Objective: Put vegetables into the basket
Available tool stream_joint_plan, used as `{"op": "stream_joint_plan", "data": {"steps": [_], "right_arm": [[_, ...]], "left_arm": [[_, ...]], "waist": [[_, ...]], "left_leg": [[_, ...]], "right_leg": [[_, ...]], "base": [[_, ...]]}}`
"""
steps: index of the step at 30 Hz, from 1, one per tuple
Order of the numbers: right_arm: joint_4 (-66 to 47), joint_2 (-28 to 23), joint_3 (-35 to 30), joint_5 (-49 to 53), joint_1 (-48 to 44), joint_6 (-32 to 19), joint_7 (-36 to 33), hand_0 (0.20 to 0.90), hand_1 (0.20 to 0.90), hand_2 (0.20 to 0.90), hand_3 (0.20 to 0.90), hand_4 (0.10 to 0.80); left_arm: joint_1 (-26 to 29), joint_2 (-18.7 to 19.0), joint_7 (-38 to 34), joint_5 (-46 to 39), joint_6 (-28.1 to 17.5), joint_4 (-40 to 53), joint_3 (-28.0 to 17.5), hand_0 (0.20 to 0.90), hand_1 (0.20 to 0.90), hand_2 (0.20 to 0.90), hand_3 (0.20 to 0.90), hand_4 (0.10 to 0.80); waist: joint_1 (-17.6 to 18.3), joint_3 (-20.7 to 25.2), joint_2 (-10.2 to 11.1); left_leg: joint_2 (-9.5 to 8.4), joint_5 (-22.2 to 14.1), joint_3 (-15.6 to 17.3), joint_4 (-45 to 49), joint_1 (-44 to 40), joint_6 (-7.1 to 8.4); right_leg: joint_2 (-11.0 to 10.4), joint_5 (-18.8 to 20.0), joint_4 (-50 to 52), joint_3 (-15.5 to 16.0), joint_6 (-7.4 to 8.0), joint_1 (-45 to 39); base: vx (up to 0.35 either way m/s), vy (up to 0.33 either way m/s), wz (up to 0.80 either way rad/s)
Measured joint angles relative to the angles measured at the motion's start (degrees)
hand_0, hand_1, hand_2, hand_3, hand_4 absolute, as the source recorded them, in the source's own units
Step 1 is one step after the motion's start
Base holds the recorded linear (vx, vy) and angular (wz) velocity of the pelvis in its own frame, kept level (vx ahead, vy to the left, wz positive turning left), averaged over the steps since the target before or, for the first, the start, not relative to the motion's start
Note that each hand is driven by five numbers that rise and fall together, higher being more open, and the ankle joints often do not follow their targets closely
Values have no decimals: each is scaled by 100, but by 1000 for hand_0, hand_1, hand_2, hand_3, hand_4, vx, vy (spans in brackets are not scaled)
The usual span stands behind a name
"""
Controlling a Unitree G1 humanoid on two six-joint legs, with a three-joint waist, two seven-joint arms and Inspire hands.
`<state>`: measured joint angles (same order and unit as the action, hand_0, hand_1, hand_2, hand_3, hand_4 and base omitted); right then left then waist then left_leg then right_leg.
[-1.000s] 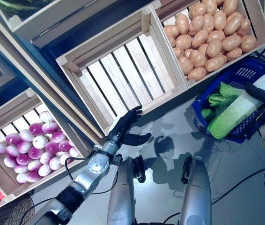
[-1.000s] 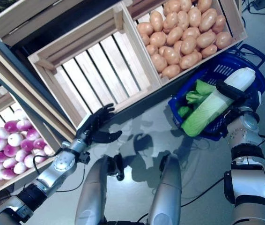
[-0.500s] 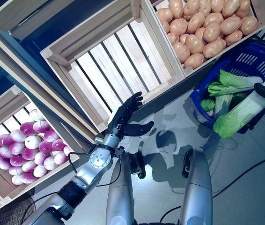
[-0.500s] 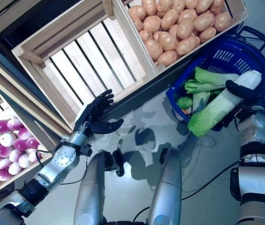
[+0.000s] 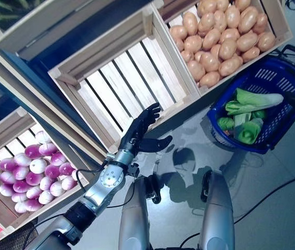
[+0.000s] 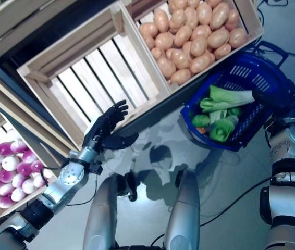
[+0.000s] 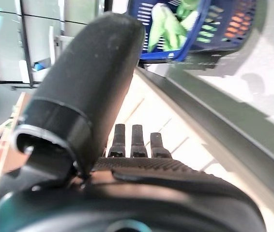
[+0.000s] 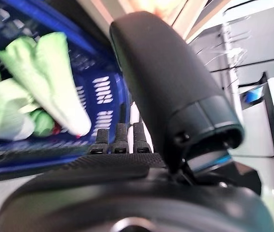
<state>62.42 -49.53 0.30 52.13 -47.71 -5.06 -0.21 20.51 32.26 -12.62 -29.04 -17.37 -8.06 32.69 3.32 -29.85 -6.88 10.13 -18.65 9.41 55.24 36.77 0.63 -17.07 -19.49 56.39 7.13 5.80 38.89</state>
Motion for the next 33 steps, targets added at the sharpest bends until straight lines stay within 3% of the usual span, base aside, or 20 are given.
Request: {"op": "stream_joint_plan", "data": {"steps": [3, 10, 17, 22, 27, 33], "right_arm": [[-102, -10, 0, 1, 32, 1, 107, 900, 900, 900, 900, 800], [-213, 35, -2, 5, 307, 95, 272, 900, 900, 900, 900, 800], [-673, 187, -66, 9, 714, 131, 242, 900, 900, 900, 900, 800], [-1503, 1323, -312, 228, 1650, 438, 50, 900, 900, 900, 900, 800], [-2598, 2426, 301, 218, 3086, 583, -373, 900, 900, 900, 900, 800], [-3084, 3211, 732, 171, 4302, 596, -412, 900, 900, 900, 900, 800]], "left_arm": [[-2, 2, 132, -2, 1, 10, -57, 900, 900, 900, 900, 800], [-229, 10, 394, 5, 21, 13, -206, 900, 900, 900, 900, 800], [-286, 37, 605, 20, 224, 9, -421, 900, 900, 900, 900, 800], [-625, -27, 682, 24, 559, -315, -444, 900, 900, 900, 900, 800], [-1336, -481, 709, 678, 601, -1067, -483, 900, 900, 900, 900, 800], [-2155, -774, 869, 1150, 636, -1944, -501, 900, 900, 900, 900, 800]], "waist": [[-60, 4, 17], [-215, 101, 278], [-264, 380, 476], [-220, 982, 611], [-143, 1636, 634], [-107, 1999, 727]], "left_leg": [[45, 56, -2, -291, -307, 62], [71, 489, 58, -1693, -1447, 290], [62, 797, 255, -2818, -2387, 371], [18, 1209, 493, -4026, -3227, 437], [-58, 1499, 592, -5062, -4018, 476], [-181, 1756, 785, -5854, -4588, 432]], "right_leg": [[72, 30, -276, 107, -28, -329], [286, 308, -1467, 423, -58, -1435], [511, 611, -2507, 500, -20, -2272], [731, 967, -3628, 607, 11, -2992], [916, 1201, -4447, 597, 95, -3646], [1027, 1657, -5513, 550, 221, -4260]], "base": [[102, -49, -4], [107, -22, 0], [98, 27, -8], [66, 54, -12], [87, 54, -7], [24, 20, -9]]}}
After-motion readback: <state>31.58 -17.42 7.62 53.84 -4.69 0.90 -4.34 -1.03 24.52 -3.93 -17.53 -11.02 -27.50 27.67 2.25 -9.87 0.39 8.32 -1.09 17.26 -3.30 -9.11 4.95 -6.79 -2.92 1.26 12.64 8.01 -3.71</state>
